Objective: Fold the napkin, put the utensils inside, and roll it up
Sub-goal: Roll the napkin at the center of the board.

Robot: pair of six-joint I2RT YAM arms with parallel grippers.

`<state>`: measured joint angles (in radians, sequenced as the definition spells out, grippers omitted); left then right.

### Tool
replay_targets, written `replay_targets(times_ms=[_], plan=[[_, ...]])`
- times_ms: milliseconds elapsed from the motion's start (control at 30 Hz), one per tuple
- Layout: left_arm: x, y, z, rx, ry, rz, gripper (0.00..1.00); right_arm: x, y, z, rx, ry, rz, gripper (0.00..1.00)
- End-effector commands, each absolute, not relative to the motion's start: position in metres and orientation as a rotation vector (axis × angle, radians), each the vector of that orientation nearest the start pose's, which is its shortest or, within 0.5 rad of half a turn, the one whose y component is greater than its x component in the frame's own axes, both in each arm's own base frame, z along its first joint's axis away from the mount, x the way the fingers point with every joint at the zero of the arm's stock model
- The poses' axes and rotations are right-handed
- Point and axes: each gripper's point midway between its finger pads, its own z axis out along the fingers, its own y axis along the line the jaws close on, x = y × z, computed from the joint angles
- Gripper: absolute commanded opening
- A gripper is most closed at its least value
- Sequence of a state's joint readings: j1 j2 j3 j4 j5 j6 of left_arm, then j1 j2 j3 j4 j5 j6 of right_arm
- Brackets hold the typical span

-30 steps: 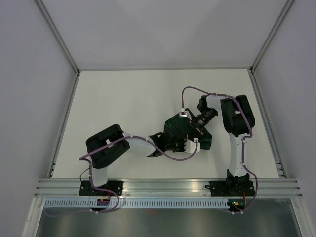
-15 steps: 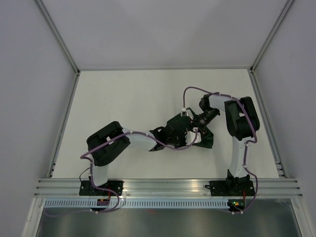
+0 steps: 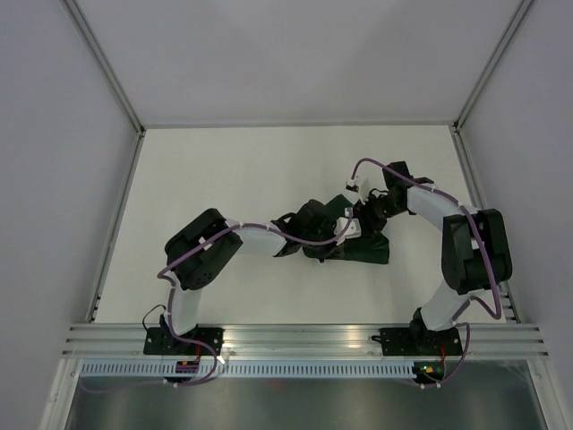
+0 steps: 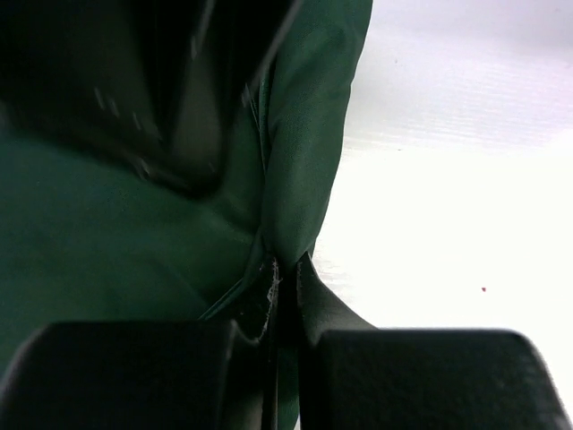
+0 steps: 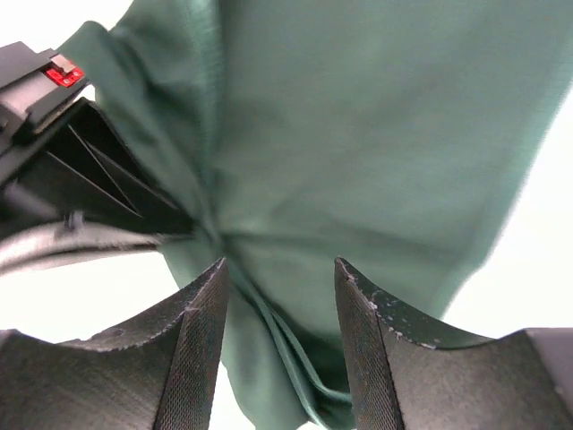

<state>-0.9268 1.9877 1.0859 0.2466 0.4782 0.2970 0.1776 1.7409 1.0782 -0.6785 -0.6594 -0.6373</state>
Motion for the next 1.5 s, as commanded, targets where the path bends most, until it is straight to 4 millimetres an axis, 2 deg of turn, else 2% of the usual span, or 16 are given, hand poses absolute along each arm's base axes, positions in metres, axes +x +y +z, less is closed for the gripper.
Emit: replay_targets(times_ms=[0,167,200,267,333,367,400,467,500,567,600,733,1033,1367,1433,1467], plan=[[0.184,-0.386,-0.041,1.568,2.119,-1.050,0.02,0.323,0.129,0.064,-1.042,2.291,0.664,0.57],[0.183,-0.383,-0.045,1.544,2.213,-1.131,0.02,0.309,0.123,0.078,-1.075,2.236,0.633,0.56],[0.179,-0.378,-0.052,1.539,2.273,-1.138,0.02,0.301,0.122,0.076,-1.086,2.242,0.640,0.56],[0.181,-0.379,-0.052,1.529,2.302,-1.167,0.02,0.296,0.121,0.083,-1.117,2.196,0.612,0.57],[0.178,-0.375,-0.058,1.518,2.363,-1.182,0.02,0.285,0.119,0.079,-1.139,2.189,0.602,0.57],[0.182,-0.376,-0.058,1.505,2.370,-1.186,0.02,0.284,0.118,0.084,-1.161,2.150,0.576,0.57],[0.181,-0.376,-0.059,1.498,2.386,-1.190,0.02,0.275,0.117,0.077,-1.178,2.155,0.570,0.58],[0.182,-0.374,-0.061,1.479,2.419,-1.211,0.02,0.271,0.116,0.079,-1.223,2.102,0.522,0.58],[0.180,-0.371,-0.064,1.467,2.455,-1.218,0.02,0.262,0.116,0.069,-1.250,2.112,0.500,0.59],[0.183,-0.372,-0.063,1.445,2.479,-1.235,0.02,0.260,0.118,0.069,-1.280,2.064,0.438,0.59],[0.183,-0.372,-0.063,1.439,2.490,-1.242,0.02,0.252,0.119,0.059,-1.302,2.072,0.427,0.59],[0.183,-0.370,-0.065,1.421,2.529,-1.250,0.02,0.238,0.135,0.048,-1.411,1.993,0.342,0.59],[0.186,-0.369,-0.068,1.387,2.570,-1.259,0.02,0.236,0.145,0.027,-1.505,1.936,0.250,0.61],[0.185,-0.369,-0.075,1.370,2.617,-1.277,0.03,0.231,0.151,0.021,-1.544,1.911,0.238,0.59],[0.187,-0.370,-0.075,1.367,2.617,-1.275,0.03,0.229,0.153,0.017,-1.565,1.917,0.248,0.55],[0.187,-0.370,-0.075,1.367,2.619,-1.273,0.04,0.229,0.154,0.017,-1.567,1.918,0.248,0.50]])
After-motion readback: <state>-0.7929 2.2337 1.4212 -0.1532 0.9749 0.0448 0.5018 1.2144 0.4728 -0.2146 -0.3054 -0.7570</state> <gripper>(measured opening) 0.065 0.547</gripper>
